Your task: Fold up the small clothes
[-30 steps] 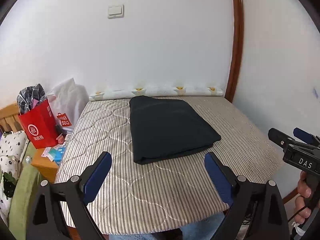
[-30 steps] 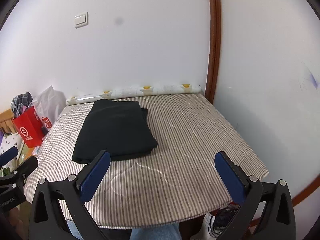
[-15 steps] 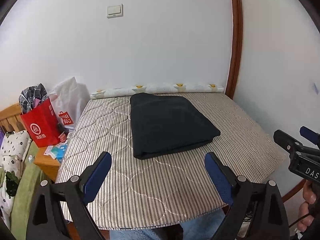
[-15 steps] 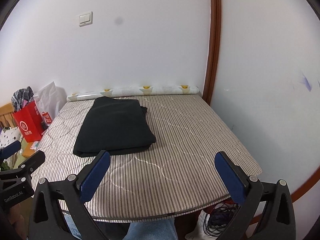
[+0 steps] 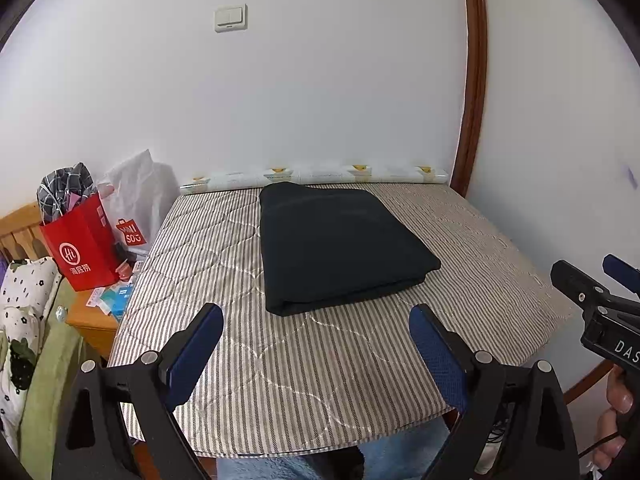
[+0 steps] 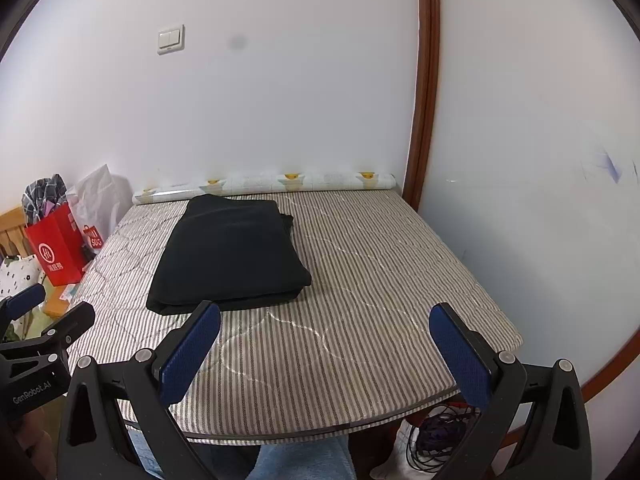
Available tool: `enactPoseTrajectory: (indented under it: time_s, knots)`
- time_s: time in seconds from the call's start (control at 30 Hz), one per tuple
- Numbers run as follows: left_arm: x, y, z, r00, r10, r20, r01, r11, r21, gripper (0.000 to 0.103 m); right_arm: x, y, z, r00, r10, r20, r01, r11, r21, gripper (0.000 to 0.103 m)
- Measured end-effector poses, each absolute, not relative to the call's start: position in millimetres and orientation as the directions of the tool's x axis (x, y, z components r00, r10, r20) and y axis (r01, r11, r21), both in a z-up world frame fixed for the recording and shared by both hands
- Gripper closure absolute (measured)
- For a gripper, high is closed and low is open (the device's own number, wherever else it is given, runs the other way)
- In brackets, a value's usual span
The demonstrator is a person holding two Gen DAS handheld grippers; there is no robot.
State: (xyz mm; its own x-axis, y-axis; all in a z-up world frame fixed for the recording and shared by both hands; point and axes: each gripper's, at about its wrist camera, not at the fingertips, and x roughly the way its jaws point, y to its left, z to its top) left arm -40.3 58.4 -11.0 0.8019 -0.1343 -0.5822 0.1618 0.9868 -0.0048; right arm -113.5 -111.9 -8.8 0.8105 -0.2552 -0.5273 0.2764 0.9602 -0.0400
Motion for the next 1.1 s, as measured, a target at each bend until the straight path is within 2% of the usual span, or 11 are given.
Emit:
enactPoseTrajectory:
  time_s: [1.1]
  knots:
    - [-36.5, 63.8, -15.1, 0.789, -0.131, -0.6, 0.154, 0.988, -0.014, 0.009, -109.9, -114.2, -11.7, 0.806, -0.255, -0.534, 0.27, 0.961, -0.051, 0.0]
